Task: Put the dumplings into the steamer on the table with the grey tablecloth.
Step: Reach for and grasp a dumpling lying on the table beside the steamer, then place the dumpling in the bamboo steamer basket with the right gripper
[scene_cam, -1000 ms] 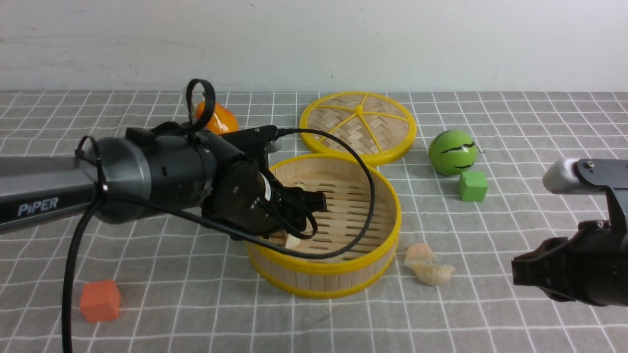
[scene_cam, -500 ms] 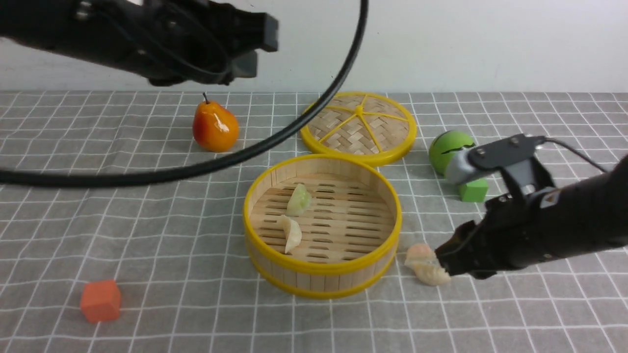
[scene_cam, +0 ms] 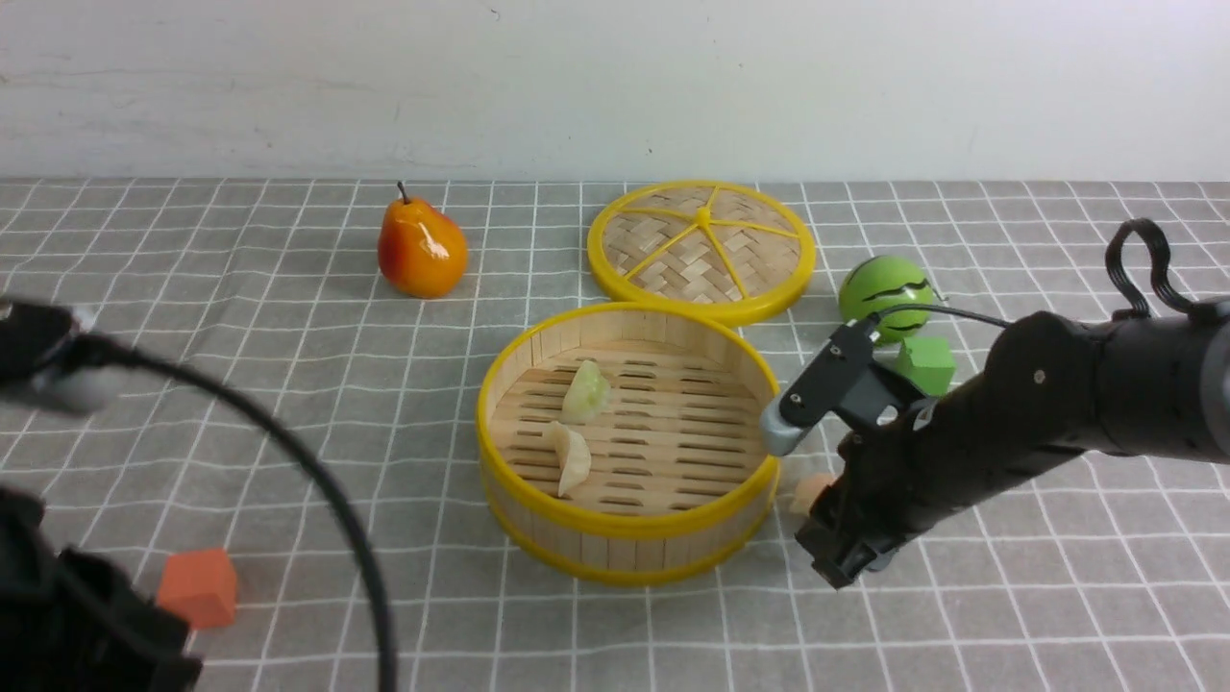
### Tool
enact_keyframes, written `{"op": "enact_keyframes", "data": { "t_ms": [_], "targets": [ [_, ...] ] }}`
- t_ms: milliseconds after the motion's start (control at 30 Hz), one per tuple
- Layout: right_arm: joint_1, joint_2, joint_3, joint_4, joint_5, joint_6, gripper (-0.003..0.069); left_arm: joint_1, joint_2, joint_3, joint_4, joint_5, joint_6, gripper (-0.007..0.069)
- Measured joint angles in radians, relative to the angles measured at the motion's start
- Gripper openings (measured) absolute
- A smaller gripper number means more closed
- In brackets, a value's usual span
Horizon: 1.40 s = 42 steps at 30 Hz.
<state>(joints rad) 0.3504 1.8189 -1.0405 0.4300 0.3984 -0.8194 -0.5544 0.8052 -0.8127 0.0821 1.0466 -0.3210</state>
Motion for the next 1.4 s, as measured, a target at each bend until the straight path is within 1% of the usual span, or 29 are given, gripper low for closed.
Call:
{"op": "enact_keyframes", "data": {
  "t_ms": [33,200,267,300,367,467,500,533,567,600,633,667,700,800,833,867,933,1000,1033,1100,1133,1167,1200,1233,1267,1400],
  "targets": [
    [0.000,-0.001,0.000,-0.001,0.007,0.000,0.0319,0.000,-0.024,0.026,0.004,0.000,-0.004,0.0071],
    [0.000,-0.037,0.003,-0.016,0.108,0.000,0.0067,0.000,-0.253,0.230,0.102,-0.028,-0.043,0.0073],
    [0.000,-0.068,0.003,-0.016,0.117,0.001,0.0000,0.000,-0.319,0.279,0.141,-0.050,-0.065,0.0074],
    [0.000,-0.090,0.003,-0.016,0.119,0.001,-0.0014,0.000,-0.366,0.303,0.164,-0.063,-0.081,0.0073],
    [0.000,-0.128,0.003,-0.016,0.123,0.001,-0.0019,0.000,-0.424,0.320,0.194,-0.098,-0.121,0.0074],
    [0.000,-0.160,0.003,-0.015,0.106,0.042,-0.0014,0.000,-0.504,0.337,0.241,-0.152,-0.175,0.0076],
    [-0.001,-0.162,0.003,-0.015,0.086,0.067,-0.0004,0.000,-0.526,0.348,0.256,-0.166,-0.200,0.0077],
    [-0.003,-0.159,0.003,-0.015,0.043,0.097,0.0027,0.000,-0.554,0.364,0.273,-0.182,-0.241,0.0078],
    [-0.003,-0.158,0.003,-0.015,0.038,0.099,0.0034,0.000,-0.556,0.366,0.275,-0.184,-0.245,0.0078],
    [-0.009,-0.139,0.003,-0.015,-0.011,0.113,0.0108,0.000,-0.570,0.375,0.283,-0.201,-0.274,0.0079],
    [-0.010,-0.131,0.003,-0.015,-0.027,0.117,0.0139,0.000,-0.572,0.375,0.288,-0.206,-0.280,0.0080],
    [-0.012,-0.114,0.003,-0.015,-0.052,0.119,0.0199,0.000,-0.572,0.375,0.291,-0.210,-0.287,0.0081],
    [-0.015,-0.092,0.003,-0.015,-0.080,0.121,0.0277,0.000,-0.572,0.375,0.295,-0.214,-0.291,0.0082],
    [-0.015,-0.037,0.003,-0.020,-0.131,0.106,0.0449,0.000,-0.572,0.375,0.298,-0.216,-0.296,0.0085],
    [-0.015,-0.029,0.003,-0.020,-0.136,0.104,0.0469,0.000,-0.572,0.375,0.298,-0.216,-0.298,0.0085],
    [-0.015,-0.010,0.003,-0.022,-0.143,0.093,0.0510,0.000,-0.572,0.375,0.298,-0.216,-0.299,0.0088],
    [-0.015,0.029,0.003,-0.025,-0.131,0.088,0.0553,0.000,-0.572,0.375,0.298,-0.217,-0.299,0.0088],
    [-0.015,0.050,0.003,-0.021,-0.110,0.094,0.0548,0.000,-0.572,0.375,0.298,-0.217,-0.301,0.0090],
    [-0.015,0.051,0.000,-0.022,-0.102,0.096,0.0535,0.000,-0.572,0.375,0.298,-0.217,-0.302,0.0091],
    [-0.015,0.052,-0.003,-0.019,-0.073,0.118,0.0450,0.000,-0.572,0.375,0.298,-0.217,-0.302,0.0091],
    [-0.015,0.051,-0.003,-0.019,-0.063,0.122,0.0419,0.000,-0.572,0.375,0.298,-0.217,-0.302,0.0092],
    [-0.015,0.047,-0.005,-0.019,-0.033,0.139,0.0334,0.000,-0.572,0.375,0.299,-0.217,-0.302,0.0093],
    [-0.015,0.042,-0.005,-0.021,-0.012,0.146,0.0269,0.000,-0.572,0.375,0.298,-0.217,-0.302,0.0094],
    [-0.015,0.040,-0.005,-0.023,-0.002,0.147,0.0244,0.000,-0.572,0.375,0.298,-0.217,-0.302,0.0094],
    [-0.015,0.028,-0.005,-0.035,0.044,0.150,0.0171,0.000,-0.572,0.375,0.298,-0.217,-0.302,0.0094],
    [-0.015,0.002,-0.003,-0.050,0.138,0.151,0.0187,0.000,-0.572,0.375,0.298,-0.217,-0.302,0.0094]
  ]
}}
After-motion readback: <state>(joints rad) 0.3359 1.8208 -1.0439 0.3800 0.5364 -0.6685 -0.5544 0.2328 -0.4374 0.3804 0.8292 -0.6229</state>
